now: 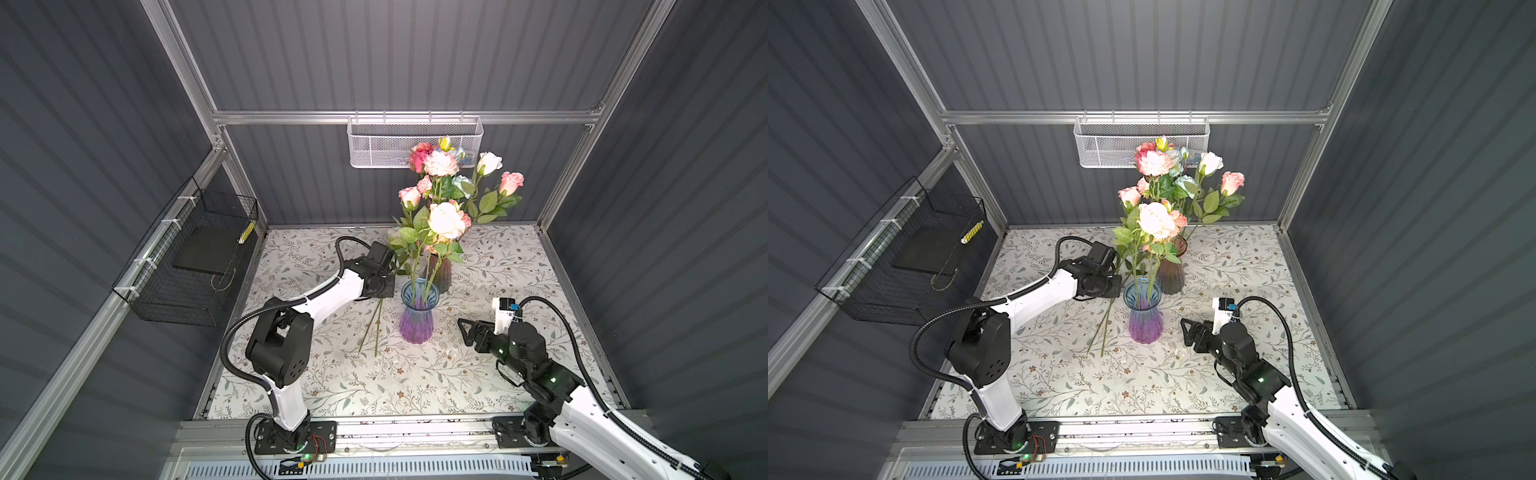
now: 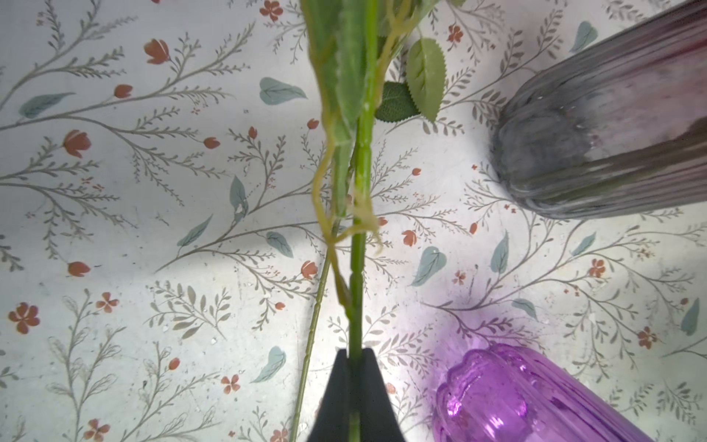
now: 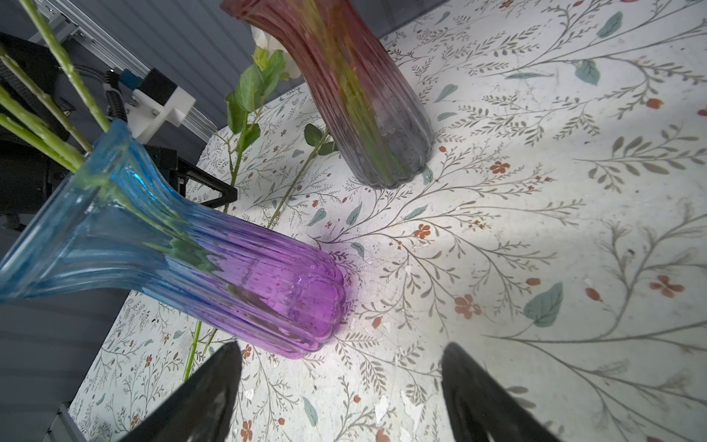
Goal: Arrange the flowers into the vase
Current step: 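Lift the pale blue-white rose upright with the left gripper toward the vase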
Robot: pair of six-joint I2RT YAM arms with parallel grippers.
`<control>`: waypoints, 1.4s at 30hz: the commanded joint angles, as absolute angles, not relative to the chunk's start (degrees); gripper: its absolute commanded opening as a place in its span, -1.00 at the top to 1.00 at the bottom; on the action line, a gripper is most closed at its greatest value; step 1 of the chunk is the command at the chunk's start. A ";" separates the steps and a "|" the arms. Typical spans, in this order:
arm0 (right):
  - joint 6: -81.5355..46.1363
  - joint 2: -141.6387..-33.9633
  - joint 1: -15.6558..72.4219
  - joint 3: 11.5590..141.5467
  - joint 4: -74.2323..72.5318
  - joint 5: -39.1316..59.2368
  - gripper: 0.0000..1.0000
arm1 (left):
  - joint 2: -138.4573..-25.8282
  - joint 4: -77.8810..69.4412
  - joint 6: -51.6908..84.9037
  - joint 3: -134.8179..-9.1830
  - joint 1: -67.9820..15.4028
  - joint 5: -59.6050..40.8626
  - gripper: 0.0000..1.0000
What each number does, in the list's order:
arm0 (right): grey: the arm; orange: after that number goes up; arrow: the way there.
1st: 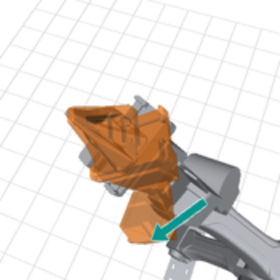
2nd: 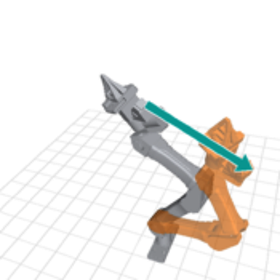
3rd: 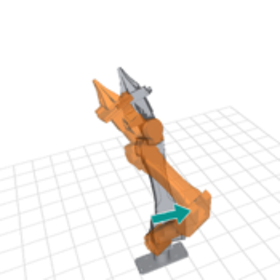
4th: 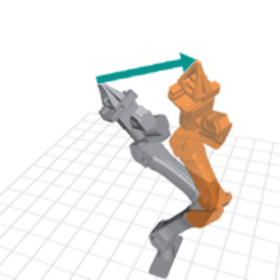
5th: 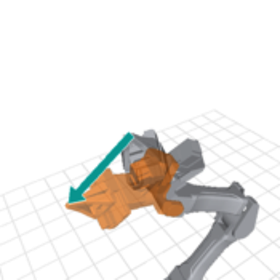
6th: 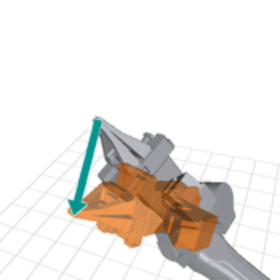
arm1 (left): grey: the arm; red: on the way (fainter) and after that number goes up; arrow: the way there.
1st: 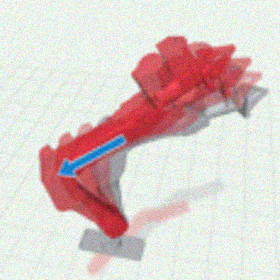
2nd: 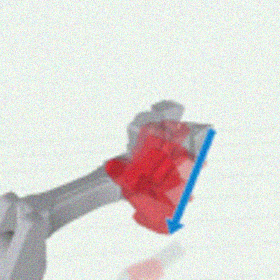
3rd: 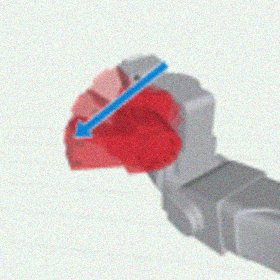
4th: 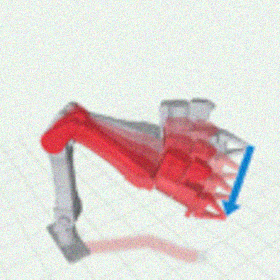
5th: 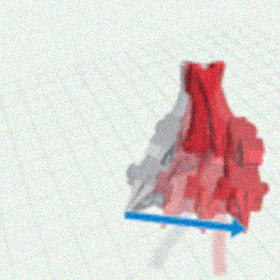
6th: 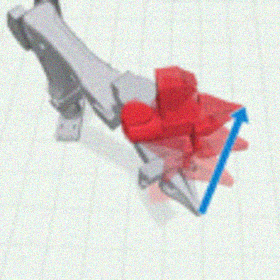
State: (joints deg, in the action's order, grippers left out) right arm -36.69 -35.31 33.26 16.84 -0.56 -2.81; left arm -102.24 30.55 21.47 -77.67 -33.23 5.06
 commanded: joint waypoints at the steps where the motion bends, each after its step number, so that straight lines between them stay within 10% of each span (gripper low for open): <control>1: -36.52 -34.98 33.01 18.89 -0.42 -2.28 -0.67 | -99.34 30.61 22.41 -75.00 -32.20 6.77 1.00; 14: -35.35 -41.64 33.10 20.48 -8.53 22.48 -0.84 | -74.23 17.21 23.19 -56.76 -31.63 16.24 1.00; 24: -36.79 -43.83 33.17 20.83 -8.97 22.07 -0.98 | -46.30 -13.63 21.54 -35.39 -31.58 10.73 1.00; 42: -36.58 -40.55 33.14 20.87 -6.27 16.18 -0.98 | -48.02 -21.52 20.09 -43.95 -31.70 -1.18 1.00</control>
